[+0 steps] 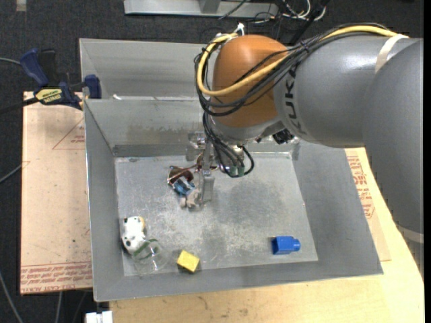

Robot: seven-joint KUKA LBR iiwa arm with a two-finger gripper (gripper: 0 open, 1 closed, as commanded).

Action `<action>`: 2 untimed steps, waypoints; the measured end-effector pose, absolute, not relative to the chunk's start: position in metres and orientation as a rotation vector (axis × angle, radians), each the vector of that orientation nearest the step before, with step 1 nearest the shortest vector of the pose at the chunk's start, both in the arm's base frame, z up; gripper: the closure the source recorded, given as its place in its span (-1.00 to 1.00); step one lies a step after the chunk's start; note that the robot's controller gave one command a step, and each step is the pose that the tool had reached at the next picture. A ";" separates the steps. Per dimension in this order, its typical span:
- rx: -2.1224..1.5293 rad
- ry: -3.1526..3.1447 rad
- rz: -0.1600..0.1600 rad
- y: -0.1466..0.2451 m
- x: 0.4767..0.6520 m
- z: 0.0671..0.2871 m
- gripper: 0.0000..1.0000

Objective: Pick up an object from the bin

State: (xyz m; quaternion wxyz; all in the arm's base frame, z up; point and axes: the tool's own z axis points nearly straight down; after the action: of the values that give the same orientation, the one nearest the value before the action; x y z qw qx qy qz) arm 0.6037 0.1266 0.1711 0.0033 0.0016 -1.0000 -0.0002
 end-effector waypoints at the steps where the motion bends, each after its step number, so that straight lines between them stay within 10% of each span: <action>1: 0.001 -3.143 -0.002 0.126 0.605 0.176 -1.00; 2: -0.222 -3.137 -0.003 0.120 0.607 0.133 -1.00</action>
Offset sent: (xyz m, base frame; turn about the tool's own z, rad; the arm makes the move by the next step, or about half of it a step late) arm 0.0037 -0.0146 -0.1011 0.3395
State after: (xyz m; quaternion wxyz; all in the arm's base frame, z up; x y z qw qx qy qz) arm 0.6071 0.1201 0.1327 -0.0017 -0.0706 -0.9975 -0.0010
